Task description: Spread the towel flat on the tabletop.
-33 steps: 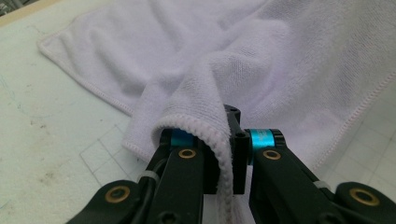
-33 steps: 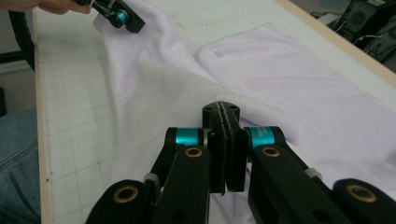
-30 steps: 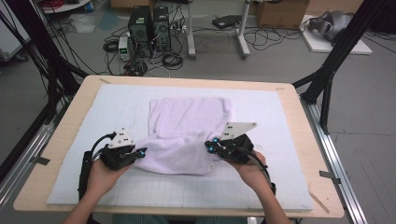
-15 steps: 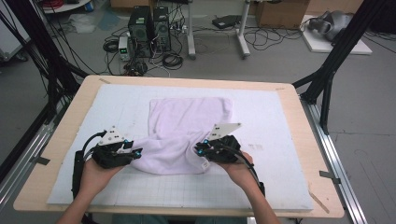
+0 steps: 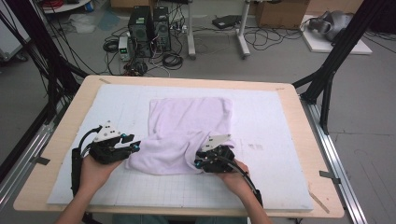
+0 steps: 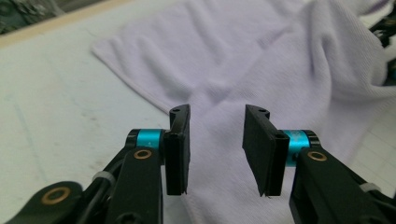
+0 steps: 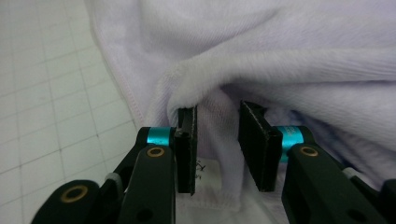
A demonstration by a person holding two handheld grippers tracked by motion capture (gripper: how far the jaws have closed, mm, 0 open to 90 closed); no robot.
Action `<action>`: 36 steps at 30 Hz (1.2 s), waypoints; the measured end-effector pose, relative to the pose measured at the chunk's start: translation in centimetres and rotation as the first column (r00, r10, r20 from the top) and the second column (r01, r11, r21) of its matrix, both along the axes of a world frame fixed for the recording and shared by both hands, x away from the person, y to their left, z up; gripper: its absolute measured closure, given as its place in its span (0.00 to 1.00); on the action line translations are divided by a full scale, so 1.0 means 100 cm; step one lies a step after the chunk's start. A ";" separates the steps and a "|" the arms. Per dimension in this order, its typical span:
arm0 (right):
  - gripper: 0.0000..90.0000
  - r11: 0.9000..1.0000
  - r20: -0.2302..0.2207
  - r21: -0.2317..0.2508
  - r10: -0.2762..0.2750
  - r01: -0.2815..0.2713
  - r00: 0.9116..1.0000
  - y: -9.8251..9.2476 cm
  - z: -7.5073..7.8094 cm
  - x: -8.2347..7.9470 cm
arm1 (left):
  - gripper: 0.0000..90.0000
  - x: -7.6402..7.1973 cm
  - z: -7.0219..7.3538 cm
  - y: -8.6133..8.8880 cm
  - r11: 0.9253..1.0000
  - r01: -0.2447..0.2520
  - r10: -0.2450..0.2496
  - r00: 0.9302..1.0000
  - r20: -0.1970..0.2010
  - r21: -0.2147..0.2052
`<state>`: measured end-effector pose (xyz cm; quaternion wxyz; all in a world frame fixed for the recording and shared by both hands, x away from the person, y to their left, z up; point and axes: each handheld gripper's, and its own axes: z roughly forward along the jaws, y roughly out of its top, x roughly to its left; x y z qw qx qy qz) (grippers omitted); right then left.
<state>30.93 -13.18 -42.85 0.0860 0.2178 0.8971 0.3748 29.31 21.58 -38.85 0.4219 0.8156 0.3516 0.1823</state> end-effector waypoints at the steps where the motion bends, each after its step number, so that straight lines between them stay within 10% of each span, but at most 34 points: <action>1: 0.78 1.000 -0.002 0.001 -0.002 0.002 1.000 0.001 -0.003 0.001 | 0.70 0.000 -0.005 -0.003 0.999 0.017 -0.017 1.000 -0.016 0.027; 9: 0.99 0.999 -0.045 0.034 0.028 -0.026 0.999 -0.007 -0.004 -0.003 | 0.76 0.014 -0.041 -0.023 0.988 0.061 -0.042 0.990 -0.135 0.140; 15: 0.99 0.997 -0.018 0.071 0.027 -0.025 0.999 -0.025 0.005 -0.013 | 0.80 0.015 -0.043 -0.024 0.986 0.071 -0.051 0.990 -0.135 0.148; 18: 0.83 0.994 -0.010 0.106 0.020 -0.019 1.000 -0.029 0.006 -0.014 | 0.83 0.014 -0.043 -0.025 0.986 0.071 -0.051 0.990 -0.129 0.153; 21: 0.76 0.998 -0.013 0.058 0.008 -0.007 1.000 -0.025 0.001 -0.015 | 0.84 0.015 -0.044 -0.025 0.986 0.074 -0.055 0.990 -0.129 0.148; 24: 0.78 1.000 -0.016 0.005 0.015 -0.015 1.000 -0.016 -0.008 -0.014 | 0.86 0.015 -0.045 -0.025 0.986 0.074 -0.055 0.990 -0.127 0.147; 36: 0.96 0.997 -0.040 0.065 0.050 -0.047 0.998 -0.029 0.000 -0.022 | 0.97 0.004 -0.037 -0.025 0.984 0.094 -0.080 0.992 -0.097 0.151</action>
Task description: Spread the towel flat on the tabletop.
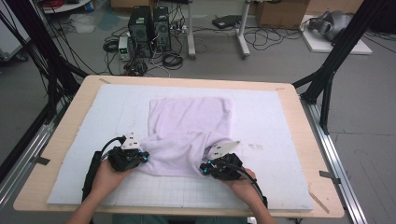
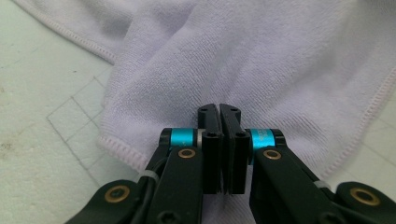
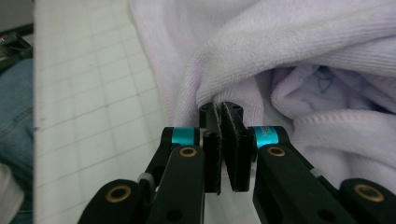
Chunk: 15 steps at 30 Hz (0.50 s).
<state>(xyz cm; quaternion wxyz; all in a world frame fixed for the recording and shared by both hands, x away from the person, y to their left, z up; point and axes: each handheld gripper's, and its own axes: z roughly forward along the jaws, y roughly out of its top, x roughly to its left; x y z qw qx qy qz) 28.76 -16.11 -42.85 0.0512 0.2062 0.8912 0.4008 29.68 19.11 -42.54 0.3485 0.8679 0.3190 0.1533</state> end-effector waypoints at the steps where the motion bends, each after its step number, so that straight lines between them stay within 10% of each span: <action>1: 0.96 1.000 0.008 0.011 0.000 0.000 1.000 -0.004 0.003 -0.002 | 0.97 -0.003 0.002 0.001 1.000 0.003 -0.003 1.000 0.007 -0.011; 9: 0.97 0.995 0.057 0.101 -0.018 0.012 0.998 -0.040 0.031 -0.039 | 0.97 -0.040 0.029 -0.004 0.994 0.078 -0.073 0.995 0.069 -0.072; 15: 0.92 0.990 0.066 0.114 0.070 -0.078 0.995 -0.052 0.054 -0.075 | 0.97 -0.075 0.050 -0.011 0.980 0.180 -0.173 0.981 0.085 -0.085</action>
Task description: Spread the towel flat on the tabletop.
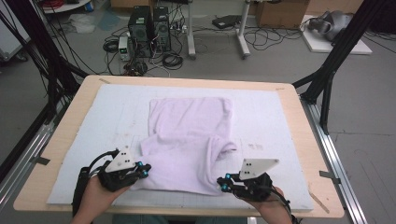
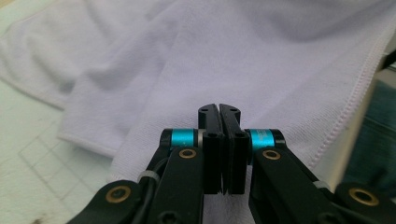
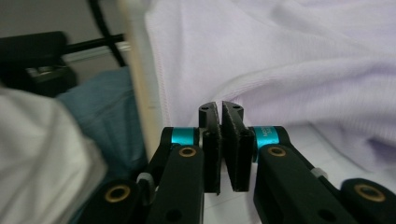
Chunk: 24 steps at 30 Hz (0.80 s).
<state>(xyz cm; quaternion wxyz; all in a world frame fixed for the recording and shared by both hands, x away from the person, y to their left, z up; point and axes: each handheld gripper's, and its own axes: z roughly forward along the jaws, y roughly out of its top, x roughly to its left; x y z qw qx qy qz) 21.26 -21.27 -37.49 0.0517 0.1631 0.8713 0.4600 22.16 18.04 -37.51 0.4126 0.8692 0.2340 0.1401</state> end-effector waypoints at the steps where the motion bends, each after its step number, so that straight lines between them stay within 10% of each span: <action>1: 0.88 1.000 -0.001 0.008 0.005 -0.005 1.000 -0.002 0.003 -0.003 | 0.93 -0.002 0.000 0.000 1.000 0.003 -0.003 1.000 0.000 -0.001; 3: 0.84 1.000 0.014 -0.004 -0.021 0.021 1.000 -0.004 0.004 -0.002 | 0.77 0.000 -0.003 0.001 1.000 -0.013 0.013 1.000 -0.003 0.011; 13: 0.72 0.988 -0.001 -0.114 -0.102 0.101 0.995 0.023 -0.049 0.044 | 0.65 0.042 -0.048 0.002 0.996 -0.083 0.085 0.994 -0.064 0.034; 24: 0.95 0.989 -0.044 -0.127 -0.079 0.073 0.996 0.037 -0.067 0.057 | 0.92 0.044 -0.060 0.001 0.997 -0.057 0.061 0.995 -0.076 0.055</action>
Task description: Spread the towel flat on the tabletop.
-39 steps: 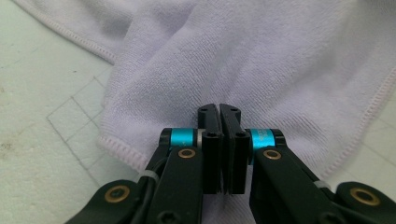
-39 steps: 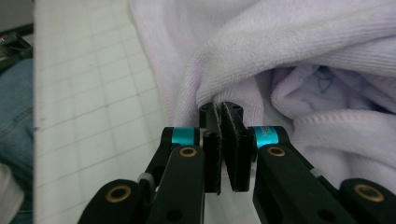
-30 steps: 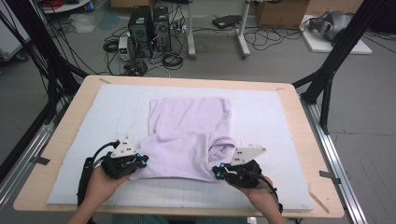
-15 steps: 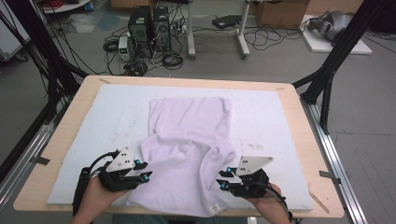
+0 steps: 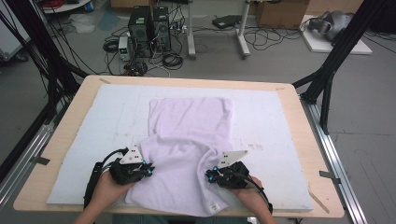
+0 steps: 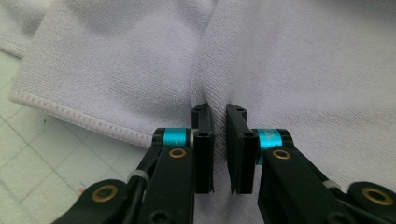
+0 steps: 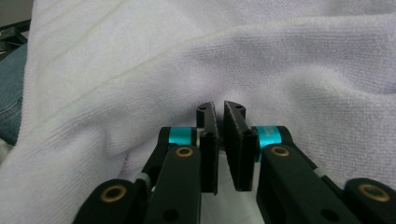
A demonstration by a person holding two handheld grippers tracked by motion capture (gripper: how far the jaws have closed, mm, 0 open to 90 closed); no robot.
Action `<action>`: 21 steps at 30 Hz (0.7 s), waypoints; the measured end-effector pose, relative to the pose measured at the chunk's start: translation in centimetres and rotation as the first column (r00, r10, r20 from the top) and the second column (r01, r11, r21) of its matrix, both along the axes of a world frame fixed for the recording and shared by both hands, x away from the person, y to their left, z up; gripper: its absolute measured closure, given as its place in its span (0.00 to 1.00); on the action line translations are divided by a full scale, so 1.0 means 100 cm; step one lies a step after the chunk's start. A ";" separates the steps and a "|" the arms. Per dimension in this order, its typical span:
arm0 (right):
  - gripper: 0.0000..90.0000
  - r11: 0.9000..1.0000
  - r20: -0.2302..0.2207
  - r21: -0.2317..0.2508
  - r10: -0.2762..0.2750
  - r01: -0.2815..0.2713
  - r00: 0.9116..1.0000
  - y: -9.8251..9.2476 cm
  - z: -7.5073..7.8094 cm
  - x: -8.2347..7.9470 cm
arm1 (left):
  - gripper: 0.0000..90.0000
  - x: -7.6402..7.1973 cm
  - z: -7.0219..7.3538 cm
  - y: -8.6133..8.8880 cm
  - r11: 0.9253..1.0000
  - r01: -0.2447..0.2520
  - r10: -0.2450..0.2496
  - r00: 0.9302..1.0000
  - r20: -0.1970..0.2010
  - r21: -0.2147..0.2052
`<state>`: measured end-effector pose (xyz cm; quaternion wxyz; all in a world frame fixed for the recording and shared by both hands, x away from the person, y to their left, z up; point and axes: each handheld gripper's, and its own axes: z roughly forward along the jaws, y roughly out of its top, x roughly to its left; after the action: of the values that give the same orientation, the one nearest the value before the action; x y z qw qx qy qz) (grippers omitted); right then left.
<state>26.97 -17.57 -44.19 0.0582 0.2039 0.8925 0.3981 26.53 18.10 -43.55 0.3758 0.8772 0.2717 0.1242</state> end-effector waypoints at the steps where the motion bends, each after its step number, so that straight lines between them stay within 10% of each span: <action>1: 0.95 1.000 -0.005 0.004 0.003 -0.003 1.000 -0.001 0.001 -0.001 | 0.92 -0.003 0.001 0.000 1.000 -0.002 0.003 1.000 0.004 -0.003; 13: 0.95 0.997 0.065 0.064 0.048 -0.053 0.997 -0.032 0.049 -0.048 | 0.92 -0.058 0.045 0.012 0.995 0.052 -0.047 0.998 0.049 -0.090; 17: 0.82 0.988 0.088 0.150 0.031 -0.044 0.996 -0.043 0.066 -0.048 | 0.65 -0.055 0.053 0.012 0.994 0.047 -0.042 0.997 0.060 -0.097; 21: 0.73 0.996 0.073 0.089 -0.019 0.012 0.997 -0.042 0.051 -0.031 | 0.58 -0.034 0.040 0.009 0.993 0.027 -0.023 0.999 0.037 -0.115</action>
<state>23.86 -21.79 -39.11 0.0853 0.1983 0.8696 0.4440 23.09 18.98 -39.58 0.4324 0.8549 0.2605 0.1193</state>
